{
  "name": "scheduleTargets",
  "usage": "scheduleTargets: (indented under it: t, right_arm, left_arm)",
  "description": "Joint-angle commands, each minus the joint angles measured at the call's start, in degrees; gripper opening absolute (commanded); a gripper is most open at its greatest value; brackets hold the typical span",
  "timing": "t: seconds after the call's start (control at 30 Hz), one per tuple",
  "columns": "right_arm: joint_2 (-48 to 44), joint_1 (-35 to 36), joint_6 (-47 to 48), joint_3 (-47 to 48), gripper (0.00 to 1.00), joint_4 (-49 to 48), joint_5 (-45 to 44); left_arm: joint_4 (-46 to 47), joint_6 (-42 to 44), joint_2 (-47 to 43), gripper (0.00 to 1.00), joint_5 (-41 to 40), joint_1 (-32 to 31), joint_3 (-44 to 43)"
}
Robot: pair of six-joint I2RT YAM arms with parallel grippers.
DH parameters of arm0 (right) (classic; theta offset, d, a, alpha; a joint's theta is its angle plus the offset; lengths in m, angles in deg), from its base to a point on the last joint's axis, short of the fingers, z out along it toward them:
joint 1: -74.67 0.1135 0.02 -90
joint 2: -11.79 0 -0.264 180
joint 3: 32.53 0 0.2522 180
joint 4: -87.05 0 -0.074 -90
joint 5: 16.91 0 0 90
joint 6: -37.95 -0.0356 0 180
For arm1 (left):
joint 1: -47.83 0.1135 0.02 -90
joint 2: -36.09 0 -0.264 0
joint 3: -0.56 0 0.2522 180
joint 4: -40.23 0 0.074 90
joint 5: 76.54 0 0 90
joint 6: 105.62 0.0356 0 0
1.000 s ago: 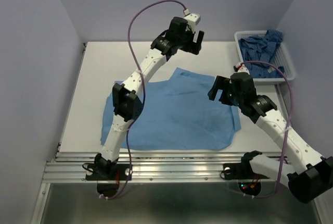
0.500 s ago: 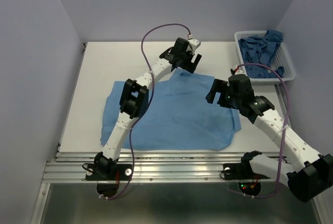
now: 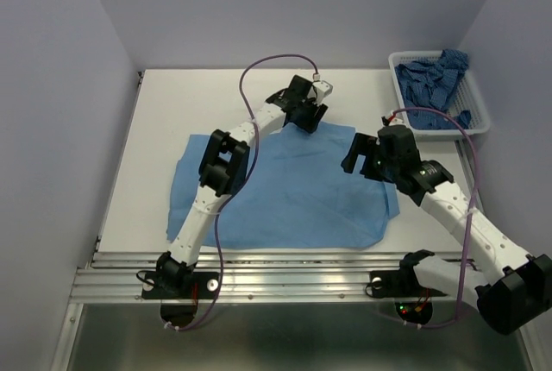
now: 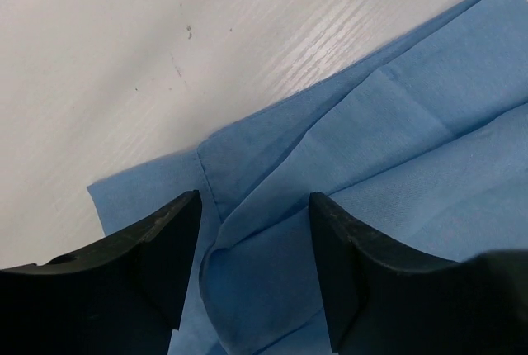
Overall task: Fold and stack the long sleeve shirts
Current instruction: Fold the shirt
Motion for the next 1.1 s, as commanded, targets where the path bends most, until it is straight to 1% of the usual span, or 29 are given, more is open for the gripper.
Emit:
scheduleTargets:
  t: [0.0,0.03,0.1,0.13,0.17,0.2,0.23,0.27,0.3,0.47,0.5,0.6,0.63,0.67,0.7,0.73,0.77,0.8,0.83,0.87,0.9,0.93,0.97,1.0,1.03,1.07]
  right_arm:
    - [0.04,-0.08,-0.07,-0.92,1.00,-1.59,1.20]
    - [0.39,-0.08,0.10,-1.88,1.00,-2.20,1.12]
    - [1.19,-0.08,1.15,-2.94,1.00,-3.00,0.33]
    - [2.84,-0.08,1.68,-4.16,1.00,-4.31,0.24]
    - [3.90,-0.08,2.21,-4.79,1.00,-5.02,0.15]
    - [5.13,-0.08,2.13,-5.23,1.00,-5.63,-0.02]
    - [8.01,-0.08,2.13,-5.58,1.00,-6.68,-0.03]
    - [9.61,-0.08,2.04,-5.58,1.00,-6.69,0.06]
    - [10.84,-0.08,1.78,-5.41,1.00,-6.61,-0.02]
    - [14.98,-0.08,2.21,-6.90,1.00,-10.64,-0.38]
    - [16.90,-0.08,2.13,-6.99,1.00,-11.08,-0.29]
    - [20.59,-0.08,0.99,-7.25,1.00,-12.23,-1.43]
    - [21.48,-0.08,0.20,-7.34,1.00,-12.23,-2.30]
    - [22.27,-0.08,0.19,-7.52,1.00,-12.23,-2.75]
    - [23.24,-0.08,-0.50,-8.04,1.00,-12.14,-3.19]
    - [23.68,-0.08,-1.38,-8.39,1.00,-12.14,-3.97]
    - [24.03,-0.08,-1.39,-8.74,1.00,-12.14,-3.98]
    - [24.30,-0.08,-2.09,-9.01,1.00,-12.06,-4.24]
    - [25.08,-0.08,-2.35,-9.27,1.00,-11.79,-4.24]
    - [25.44,-0.08,-2.62,-9.54,1.00,-11.70,-4.07]
    - [25.71,-0.08,-2.97,-9.63,1.00,-11.70,-3.89]
    - [25.88,-0.08,-3.23,-9.89,1.00,-11.62,-3.81]
    - [26.23,-0.08,-3.58,-9.98,1.00,-11.70,-3.63]
    - [26.24,-0.08,-3.67,-10.15,1.00,-11.70,-3.54]
    - [26.15,-0.08,-3.76,-10.24,1.00,-11.70,-3.72]
    - [26.06,-0.08,-3.68,-10.42,1.00,-11.70,-3.63]
  left_arm:
    - [1.66,0.39,-2.73,0.66,0.93,0.14,-3.11]
    - [2.44,0.22,-3.43,0.61,1.02,0.05,-2.85]
    - [3.15,-0.22,-4.14,0.60,1.81,0.05,-1.79]
    - [3.94,-0.49,-4.75,0.58,1.90,0.14,-1.61]
    - [4.21,-0.92,-4.93,0.53,2.25,0.05,-1.35]
    - [4.47,-1.28,-5.10,0.37,2.25,0.14,-1.26]
    - [4.82,-1.63,-5.11,0.27,2.16,0.14,-1.26]
    - [4.74,-1.72,-5.02,0.20,1.90,0.05,-1.35]
    - [4.65,-1.63,-4.93,0.00,1.38,0.14,-1.26]
    - [4.73,-3.12,-5.81,0.00,-1.17,0.14,-1.09]
    - [5.43,-3.91,-6.51,0.00,-2.74,0.14,-1.00]
    - [9.21,-7.25,-10.37,0.00,-5.04,0.22,-0.56]
    - [11.74,-8.91,-13.08,0.00,-6.18,0.14,0.31]
    - [13.33,-11.10,-14.50,0.00,-6.36,0.22,1.02]
    - [16.40,-13.04,-17.90,0.00,-6.54,0.14,1.89]
    - [18.25,-14.19,-19.94,0.00,-6.89,0.14,4.69]
    - [19.93,-14.46,-21.70,0.00,-6.28,0.22,4.72]
    - [22.47,-14.72,-23.81,0.00,-5.67,0.14,8.46]
    - [26.84,-15.16,-27.92,0.00,-4.96,0.22,10.93]
    - [29.58,-15.34,-29.87,0.00,-2.52,0.22,13.48]
    - [32.31,-15.43,-31.98,0.00,-1.45,0.14,19.77]
    - [37.47,-15.87,-35.83,0.00,-0.75,0.22,23.31]
    - [39.26,-16.57,-37.26,0.00,-0.56,0.22,29.00]
    - [41.11,-16.92,-39.54,0.00,-1.26,0.14,31.41]
    - [41.21,-17.27,-40.34,0.00,-2.22,0.22,35.61]
    - [41.21,-17.45,-40.87,0.00,-4.06,0.31,37.74]
